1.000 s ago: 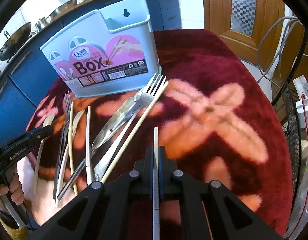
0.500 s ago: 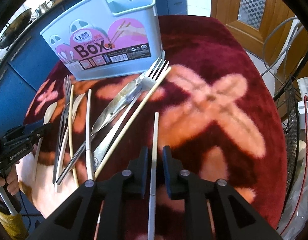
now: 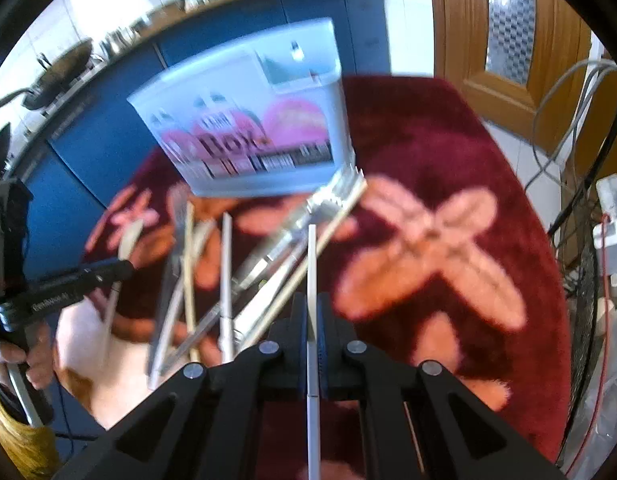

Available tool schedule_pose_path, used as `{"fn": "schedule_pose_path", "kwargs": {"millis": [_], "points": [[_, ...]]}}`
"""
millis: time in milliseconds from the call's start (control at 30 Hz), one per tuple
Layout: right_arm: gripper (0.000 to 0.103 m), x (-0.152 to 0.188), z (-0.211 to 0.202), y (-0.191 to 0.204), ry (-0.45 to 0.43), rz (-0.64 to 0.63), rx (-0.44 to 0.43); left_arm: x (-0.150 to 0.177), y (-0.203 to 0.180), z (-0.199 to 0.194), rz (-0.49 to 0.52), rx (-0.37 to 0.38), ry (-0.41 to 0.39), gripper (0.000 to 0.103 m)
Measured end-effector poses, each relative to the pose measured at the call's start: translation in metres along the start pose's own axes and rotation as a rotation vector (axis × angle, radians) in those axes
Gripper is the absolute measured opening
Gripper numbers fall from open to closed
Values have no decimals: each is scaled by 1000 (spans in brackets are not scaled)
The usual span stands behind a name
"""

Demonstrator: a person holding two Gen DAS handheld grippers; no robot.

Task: Organize utensils
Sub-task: 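Lift the spoon with the left tool while the right tool lifts the chopstick toward the holder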

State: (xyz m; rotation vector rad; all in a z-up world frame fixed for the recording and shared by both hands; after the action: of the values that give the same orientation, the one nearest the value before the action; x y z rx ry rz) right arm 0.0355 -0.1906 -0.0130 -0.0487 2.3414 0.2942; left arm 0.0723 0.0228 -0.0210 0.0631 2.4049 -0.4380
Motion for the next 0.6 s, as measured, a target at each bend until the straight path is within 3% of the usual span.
{"fn": "schedule_pose_path", "kwargs": {"millis": [167,200,233,400,600], "points": [[6,-17,-26,10,-134,18,-31,-14,-23,-38,24,72,-161,15],[6,-21,-32,12,-166,27,-42,-17,-27,-44,23,88,-187,12],[6,-25,-36,13,-190,31,-47,-20,-32,-53,23,109,-220,1],[6,-44,-55,21,-310,17,-46,-39,-45,-70,31,142,-314,0],[6,-74,-66,23,-392,6,-41,-63,-54,-82,57,165,-374,0]]}}
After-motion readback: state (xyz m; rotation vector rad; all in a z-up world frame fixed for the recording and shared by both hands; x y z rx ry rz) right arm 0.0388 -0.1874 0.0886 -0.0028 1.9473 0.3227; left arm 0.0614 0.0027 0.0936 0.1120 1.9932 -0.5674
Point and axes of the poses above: each gripper's, at about its wrist camera, not at the fingertips, and z roughly the way its jaws point, y to its left, x to its underside, the point moved 3 cm from there along z, roughly the way its jaws point, and after that the axes turned 10 degrees about -y, right-handed, at the moved point
